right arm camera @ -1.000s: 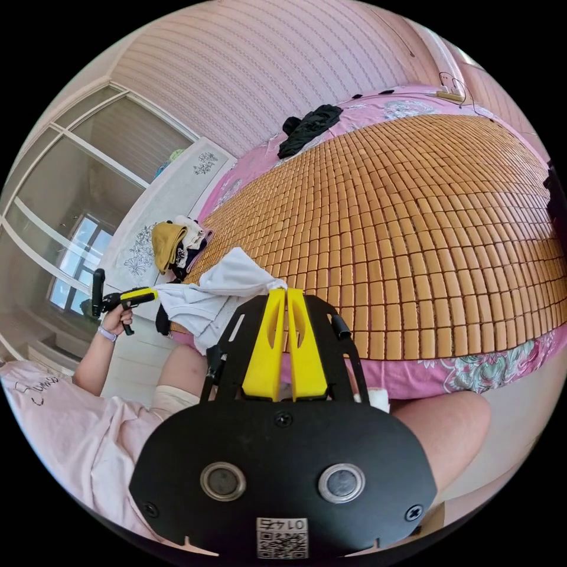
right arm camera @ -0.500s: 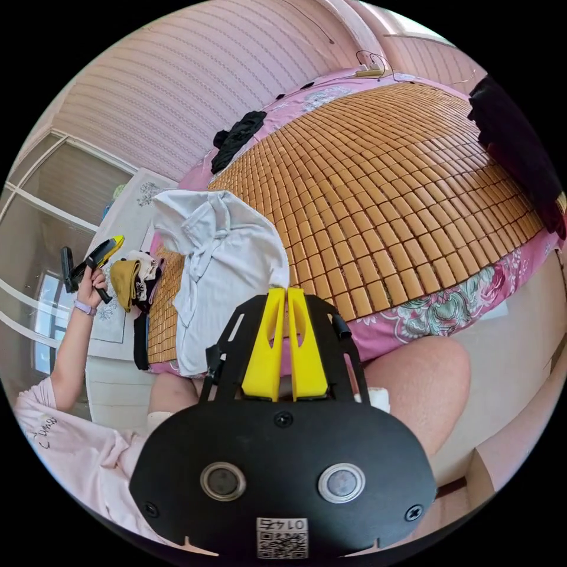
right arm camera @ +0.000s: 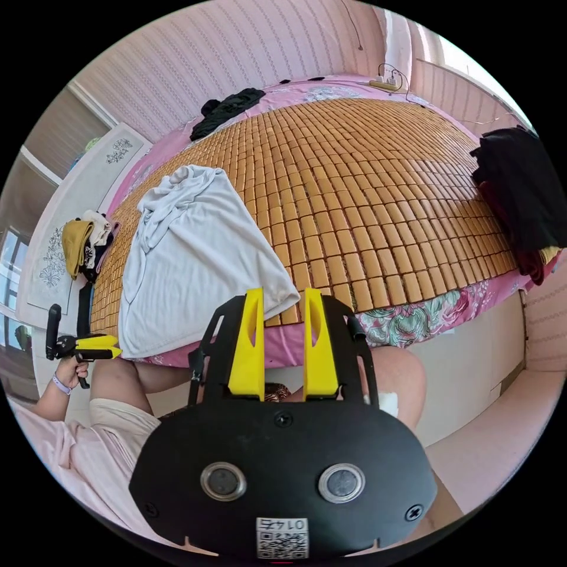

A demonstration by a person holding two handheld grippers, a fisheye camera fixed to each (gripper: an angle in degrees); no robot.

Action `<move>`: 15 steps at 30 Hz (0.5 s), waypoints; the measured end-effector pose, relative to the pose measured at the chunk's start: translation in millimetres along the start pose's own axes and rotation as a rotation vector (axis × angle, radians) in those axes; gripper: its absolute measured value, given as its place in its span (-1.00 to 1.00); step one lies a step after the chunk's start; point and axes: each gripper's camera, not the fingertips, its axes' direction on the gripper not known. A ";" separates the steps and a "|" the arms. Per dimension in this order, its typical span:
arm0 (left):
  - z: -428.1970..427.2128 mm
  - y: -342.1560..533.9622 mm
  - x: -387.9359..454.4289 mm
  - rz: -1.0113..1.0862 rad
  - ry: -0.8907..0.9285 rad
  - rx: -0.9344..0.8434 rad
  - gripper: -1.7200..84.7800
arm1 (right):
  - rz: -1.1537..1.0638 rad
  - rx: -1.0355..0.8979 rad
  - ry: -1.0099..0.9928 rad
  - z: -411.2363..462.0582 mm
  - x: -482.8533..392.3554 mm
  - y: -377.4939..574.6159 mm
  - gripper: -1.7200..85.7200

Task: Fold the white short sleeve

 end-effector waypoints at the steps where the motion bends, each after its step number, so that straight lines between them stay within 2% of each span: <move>1: 2.4 3.0 1.7 -0.018 -0.005 0.001 -0.68 | -0.012 -0.064 0.003 7.9 -5.7 -2.2 -0.74; 5: 3.5 21.5 10.8 -0.009 -0.145 0.004 -0.88 | -0.067 -0.094 0.016 -8.2 -22.7 5.0 -0.87; 9: -12.4 50.2 13.0 0.004 -0.059 0.064 -0.97 | -0.054 -0.021 -0.205 -56.9 -20.8 27.9 -0.95; 12: -55.8 83.1 16.1 0.019 0.059 0.226 -0.98 | -0.006 0.136 -0.463 -117.8 -6.1 40.8 -0.95; 15: -127.6 117.9 13.2 0.049 0.175 0.500 -0.98 | -0.012 0.311 -0.636 -191.3 -4.2 38.4 -0.95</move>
